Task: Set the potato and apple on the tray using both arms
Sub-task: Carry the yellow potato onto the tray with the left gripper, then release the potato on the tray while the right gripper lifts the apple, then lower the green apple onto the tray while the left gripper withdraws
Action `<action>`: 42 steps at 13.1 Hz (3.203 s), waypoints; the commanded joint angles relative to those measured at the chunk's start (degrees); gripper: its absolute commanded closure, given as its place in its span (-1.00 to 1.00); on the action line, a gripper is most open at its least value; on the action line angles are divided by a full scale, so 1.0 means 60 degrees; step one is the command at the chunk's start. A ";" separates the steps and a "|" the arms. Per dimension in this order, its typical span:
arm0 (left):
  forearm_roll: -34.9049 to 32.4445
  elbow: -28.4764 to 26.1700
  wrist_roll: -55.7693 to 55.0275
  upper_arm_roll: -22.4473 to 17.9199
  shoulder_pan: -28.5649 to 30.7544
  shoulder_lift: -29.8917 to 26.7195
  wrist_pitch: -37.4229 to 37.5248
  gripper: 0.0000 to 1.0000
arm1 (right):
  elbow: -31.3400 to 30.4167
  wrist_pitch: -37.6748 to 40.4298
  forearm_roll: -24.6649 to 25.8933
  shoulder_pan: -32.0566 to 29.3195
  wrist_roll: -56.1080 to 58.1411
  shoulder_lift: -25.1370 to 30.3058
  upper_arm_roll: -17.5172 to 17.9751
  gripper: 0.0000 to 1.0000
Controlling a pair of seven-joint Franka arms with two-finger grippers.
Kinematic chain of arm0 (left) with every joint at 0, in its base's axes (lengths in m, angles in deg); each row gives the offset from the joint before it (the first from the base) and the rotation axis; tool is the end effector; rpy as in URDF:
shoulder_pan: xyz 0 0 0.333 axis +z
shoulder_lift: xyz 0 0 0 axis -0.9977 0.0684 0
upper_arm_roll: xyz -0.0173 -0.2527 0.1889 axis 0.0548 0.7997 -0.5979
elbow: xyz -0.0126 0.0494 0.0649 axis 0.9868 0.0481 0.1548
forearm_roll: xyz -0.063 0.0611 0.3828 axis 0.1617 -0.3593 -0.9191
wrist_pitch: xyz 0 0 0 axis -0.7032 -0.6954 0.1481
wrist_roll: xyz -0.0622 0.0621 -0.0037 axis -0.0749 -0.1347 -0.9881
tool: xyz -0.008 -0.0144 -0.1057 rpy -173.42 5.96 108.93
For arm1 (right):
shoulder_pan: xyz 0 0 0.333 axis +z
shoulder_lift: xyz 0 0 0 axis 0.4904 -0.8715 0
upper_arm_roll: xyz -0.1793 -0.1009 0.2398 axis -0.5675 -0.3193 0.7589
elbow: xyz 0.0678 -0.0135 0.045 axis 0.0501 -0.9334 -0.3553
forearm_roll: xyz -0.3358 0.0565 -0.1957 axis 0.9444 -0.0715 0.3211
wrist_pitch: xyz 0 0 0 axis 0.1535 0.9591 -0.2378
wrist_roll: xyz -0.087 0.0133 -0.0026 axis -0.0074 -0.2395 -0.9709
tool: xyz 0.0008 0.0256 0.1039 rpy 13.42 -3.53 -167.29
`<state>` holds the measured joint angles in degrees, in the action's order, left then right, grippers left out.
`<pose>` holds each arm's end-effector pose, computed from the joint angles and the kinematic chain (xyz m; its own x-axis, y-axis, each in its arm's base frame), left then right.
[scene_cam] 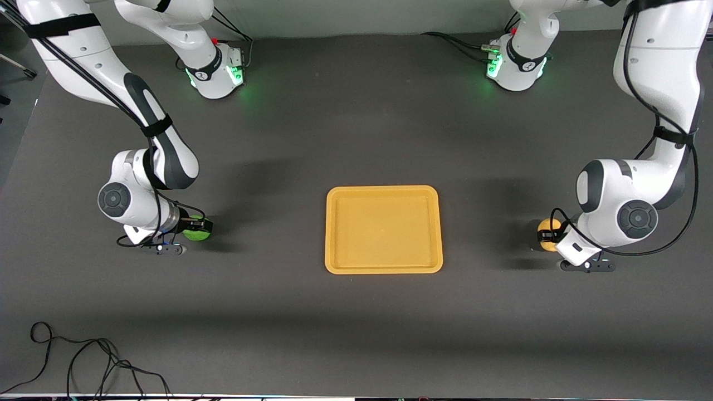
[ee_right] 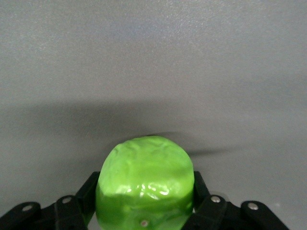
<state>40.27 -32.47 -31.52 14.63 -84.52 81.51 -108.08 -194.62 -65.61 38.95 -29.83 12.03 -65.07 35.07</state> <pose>0.6249 -0.0165 0.2421 0.9915 0.0090 -0.1297 0.0032 -0.9990 -0.0444 0.5700 0.0151 0.2045 0.9867 -0.1178 -0.1118 -0.1152 -0.9929 0.0292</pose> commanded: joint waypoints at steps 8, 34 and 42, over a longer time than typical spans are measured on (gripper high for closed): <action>0.0282 0.0651 -0.5902 0.2171 -0.1956 -0.1425 0.2054 0.23 | 0.2520 0.3791 -0.0761 0.1115 -0.0812 0.1335 0.0033 0.48; -0.0763 0.0915 -0.5535 0.2186 -0.1525 -0.1654 0.1886 -1.00 | 0.8088 0.2652 -0.1175 0.5642 -0.7928 -0.3349 0.0003 0.60; 0.0179 0.0739 -0.0388 0.2128 0.1247 -0.3824 0.3764 -1.00 | 0.8733 0.2576 -0.0747 0.6919 -0.8927 -0.5007 -0.0070 0.60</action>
<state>40.40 -25.89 -38.16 26.91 -78.50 61.70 -87.09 -144.72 -51.05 33.30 11.46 -40.30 -93.59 35.40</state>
